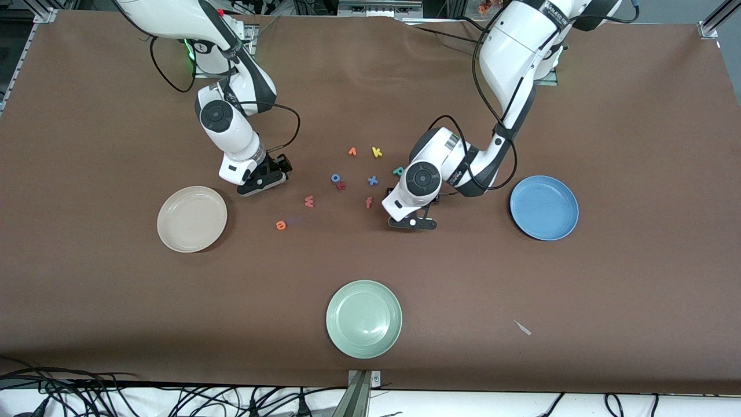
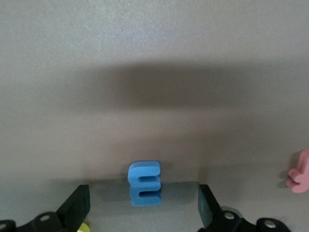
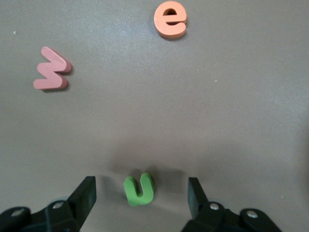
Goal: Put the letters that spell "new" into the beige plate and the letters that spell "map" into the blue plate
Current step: 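Grasp the blue E and green u with the left and right grippers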
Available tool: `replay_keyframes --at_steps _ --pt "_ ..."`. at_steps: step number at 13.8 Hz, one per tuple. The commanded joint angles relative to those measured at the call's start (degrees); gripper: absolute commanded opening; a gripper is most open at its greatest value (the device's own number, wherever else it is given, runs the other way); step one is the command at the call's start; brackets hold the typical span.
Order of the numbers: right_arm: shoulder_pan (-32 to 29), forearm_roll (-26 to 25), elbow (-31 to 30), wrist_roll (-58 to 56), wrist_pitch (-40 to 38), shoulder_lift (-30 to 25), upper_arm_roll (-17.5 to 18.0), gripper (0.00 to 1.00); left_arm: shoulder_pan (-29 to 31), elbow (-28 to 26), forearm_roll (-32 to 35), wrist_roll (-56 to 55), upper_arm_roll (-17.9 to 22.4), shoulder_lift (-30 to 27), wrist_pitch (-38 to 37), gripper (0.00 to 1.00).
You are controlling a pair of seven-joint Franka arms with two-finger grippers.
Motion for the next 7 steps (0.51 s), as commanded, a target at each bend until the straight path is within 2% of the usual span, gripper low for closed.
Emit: replay_keyframes --at_steps 1,2,4,7 --pt "0.13 -0.23 0.01 -1.09 1.98 1.14 -0.14 0.8 -0.7 0.0 -0.61 0.07 0.71 -0.38 -0.09 0.35" --pt "0.13 -0.23 0.01 -1.53 1.81 1.14 -0.05 0.74 -0.7 0.0 -0.61 0.07 0.71 -0.47 -0.09 0.16" --pt "0.13 -0.23 -0.08 -2.76 1.28 0.71 -0.14 0.64 -0.43 0.0 -0.61 0.42 0.71 -0.73 -0.17 0.01" --pt "0.13 -0.23 -0.08 -2.77 -0.65 0.18 -0.14 0.55 0.0 0.18 -0.61 0.51 0.71 -1.26 -0.7 0.0"
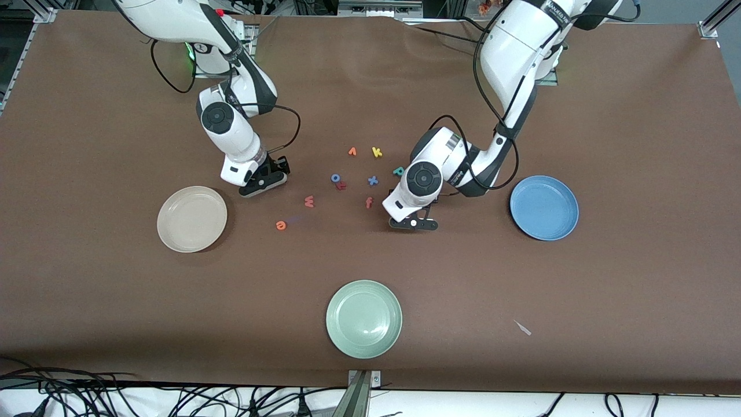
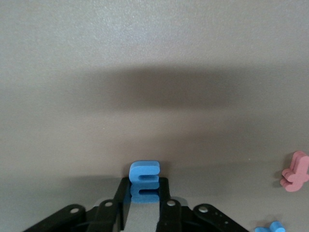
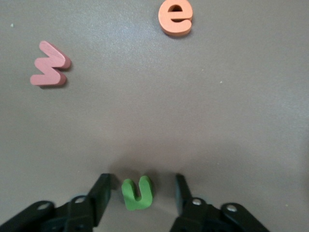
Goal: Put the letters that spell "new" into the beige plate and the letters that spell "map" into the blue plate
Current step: 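Grasp the blue E and green u with the left and right grippers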
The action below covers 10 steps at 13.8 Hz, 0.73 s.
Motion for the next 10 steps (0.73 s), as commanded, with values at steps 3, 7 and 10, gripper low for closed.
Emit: replay_keyframes --at_steps 3,7,10 --pt "0.15 -0.22 -0.24 -0.96 -1.1 -0.45 0.05 0.5 0.9 0.2 -0.61 0.4 0.8 -2.91 -2.82 0.0" --pt "0.15 -0.22 -0.15 -0.78 -1.1 -0.18 0.05 0.43 6.42 0.38 -0.61 8.54 0.8 -8.44 -11.43 0.0" --pt "0.15 -0.22 -0.15 -0.78 -1.1 -0.18 0.05 0.36 12.14 0.38 -0.61 19.26 0.72 -11.26 -16.97 0.0"
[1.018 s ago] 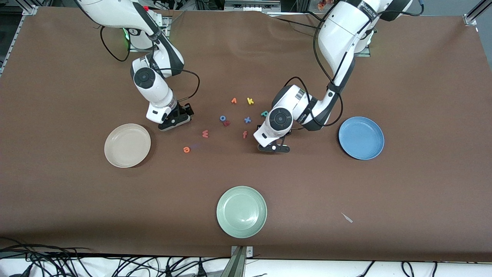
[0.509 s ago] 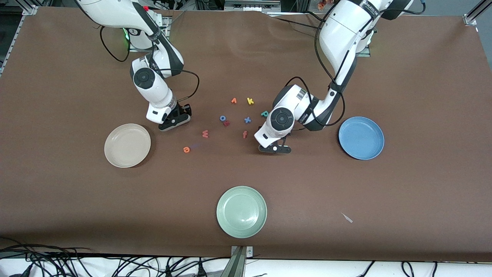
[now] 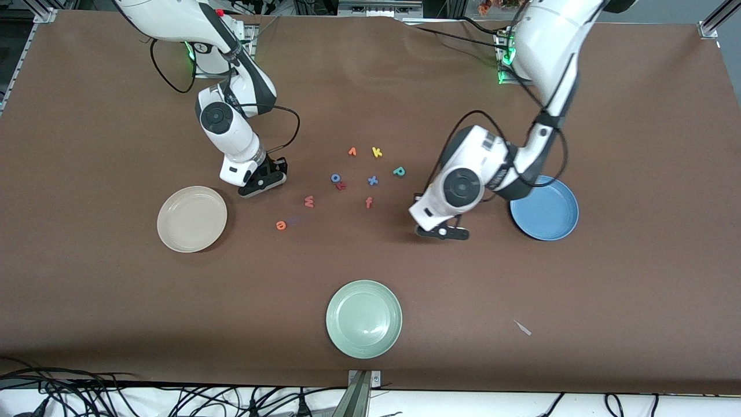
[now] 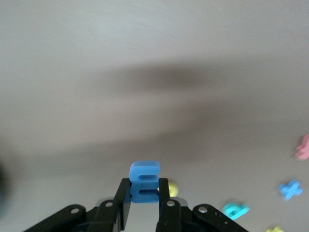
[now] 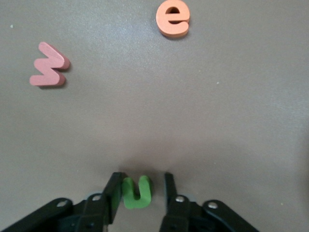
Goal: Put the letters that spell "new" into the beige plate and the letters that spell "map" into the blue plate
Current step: 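Grasp the blue E and green u with the left and right grippers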
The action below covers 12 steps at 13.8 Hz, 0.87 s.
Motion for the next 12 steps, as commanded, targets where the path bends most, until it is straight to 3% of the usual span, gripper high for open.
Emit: replay_keyframes --at_steps 1,8,12 --pt "0.19 -0.2 -0.25 -0.42 -0.58 0.1 0.19 0.34 5.54 -1.27 -0.62 10.81 -0.4 -3.33 -4.49 0.0" --pt "0.19 -0.2 0.28 -0.41 -0.76 -0.16 0.1 0.21 17.32 -1.97 -0.53 32.79 -0.32 -4.3 -11.0 0.02" --pt "0.11 -0.11 5.18 -0.77 -10.92 -2.27 -1.13 0.2 23.92 -3.19 -0.53 44.84 -0.31 -3.07 -11.18 0.02"
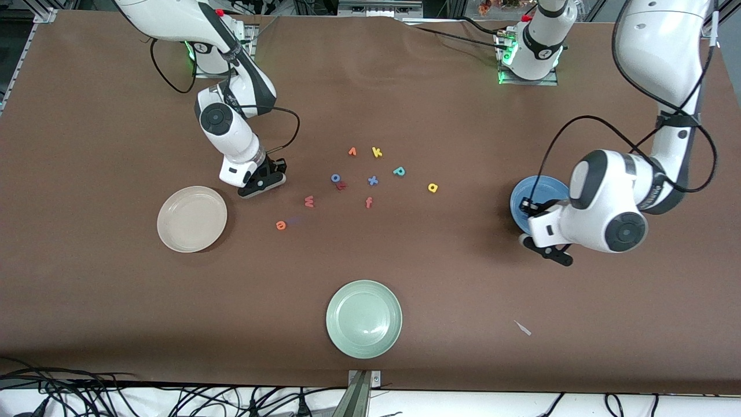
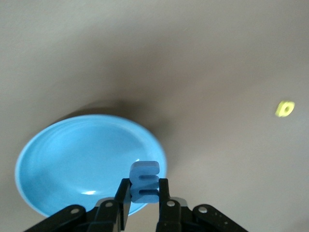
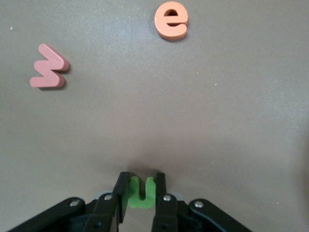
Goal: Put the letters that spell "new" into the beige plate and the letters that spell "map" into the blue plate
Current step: 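Drop the E on the blue plate and the u on the white plate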
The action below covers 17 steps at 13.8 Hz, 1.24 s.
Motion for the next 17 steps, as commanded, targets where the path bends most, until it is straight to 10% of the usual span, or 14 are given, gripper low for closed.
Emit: replay_keyframes --at_steps 1,5,13,14,15,17 --pt "0.11 -0.11 5.64 -1.1 -10.72 -2.14 -1.98 0.2 3.81 -2.13 -0.18 6.64 -0.52 0.1 -0.21 0.02" --pt "-1.99 -0.11 17.07 -1.81 -24.63 -1.18 -4.37 0.2 6.71 -2.4 3.33 10.16 -0.52 2.47 1.28 0.03" --pt "-12.19 -4.58 26.31 -3.92 -25.44 8.13 -4.45 0.21 6.81 -5.2 8.7 10.16 -0.52 6.61 9.01 0.06" --pt "-12.28 -4.85 26.67 -3.83 -25.44 8.49 -4.45 0.39 7.24 -6.0 8.7 10.16 -0.52 6.61 10.24 0.07" --pt "-12.28 -4.76 27.02 -3.66 -25.44 8.58 -4.45 0.9 7.68 -6.18 8.7 10.16 -0.52 6.61 10.6 0.1" --pt "-12.02 -4.33 27.72 -3.13 -25.44 8.49 -4.28 1.0 7.6 -6.18 8.7 10.16 -0.52 6.17 10.61 0.38"
